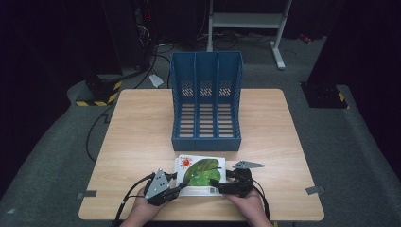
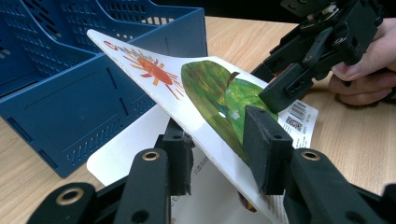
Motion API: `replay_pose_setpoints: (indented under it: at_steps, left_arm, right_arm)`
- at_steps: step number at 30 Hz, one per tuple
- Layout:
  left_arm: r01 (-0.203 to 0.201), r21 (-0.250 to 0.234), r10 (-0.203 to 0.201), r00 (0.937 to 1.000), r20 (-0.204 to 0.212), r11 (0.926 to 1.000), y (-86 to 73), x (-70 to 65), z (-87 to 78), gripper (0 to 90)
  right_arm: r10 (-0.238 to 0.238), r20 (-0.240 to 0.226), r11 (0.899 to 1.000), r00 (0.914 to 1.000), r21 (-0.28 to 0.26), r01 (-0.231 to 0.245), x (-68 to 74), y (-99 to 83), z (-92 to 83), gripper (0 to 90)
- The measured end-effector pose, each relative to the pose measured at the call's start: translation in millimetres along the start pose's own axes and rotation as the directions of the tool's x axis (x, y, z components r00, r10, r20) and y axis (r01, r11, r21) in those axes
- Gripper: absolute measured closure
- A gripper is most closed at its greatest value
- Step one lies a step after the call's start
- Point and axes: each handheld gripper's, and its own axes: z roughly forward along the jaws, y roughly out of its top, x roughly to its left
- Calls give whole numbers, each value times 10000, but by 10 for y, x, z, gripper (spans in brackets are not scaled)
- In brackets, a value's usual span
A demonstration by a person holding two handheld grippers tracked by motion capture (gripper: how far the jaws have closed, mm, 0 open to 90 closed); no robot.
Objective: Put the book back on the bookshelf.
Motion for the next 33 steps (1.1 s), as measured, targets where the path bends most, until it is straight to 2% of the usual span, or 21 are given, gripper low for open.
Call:
replay_pose_setpoints:
  at_steps: [5,11,18,25,33]
  left_arm:
    - [119,63,-120,9999,81,9999,-9,14,4,633]
    - [511,209,-512,9987,3,9985,-22,34,25,632]
    - [658,177,-656,9978,-122,9977,-28,43,26,631]
    - [998,196,-992,9947,-275,9948,-47,65,33,630]
    - [1132,379,-1113,9925,-499,9928,-81,85,47,618]
  right_arm:
    - [-95,145,9997,9998,-236,99,-2,-6,-52,247]
    - [-286,424,9988,9987,-393,302,14,-10,-80,274]
    - [-474,667,9967,9966,-633,516,42,-9,-113,301]
    - [-810,913,9916,9925,-932,895,80,-11,-151,327]
    - [-1049,1117,9838,9882,-1336,1195,122,-19,-199,360]
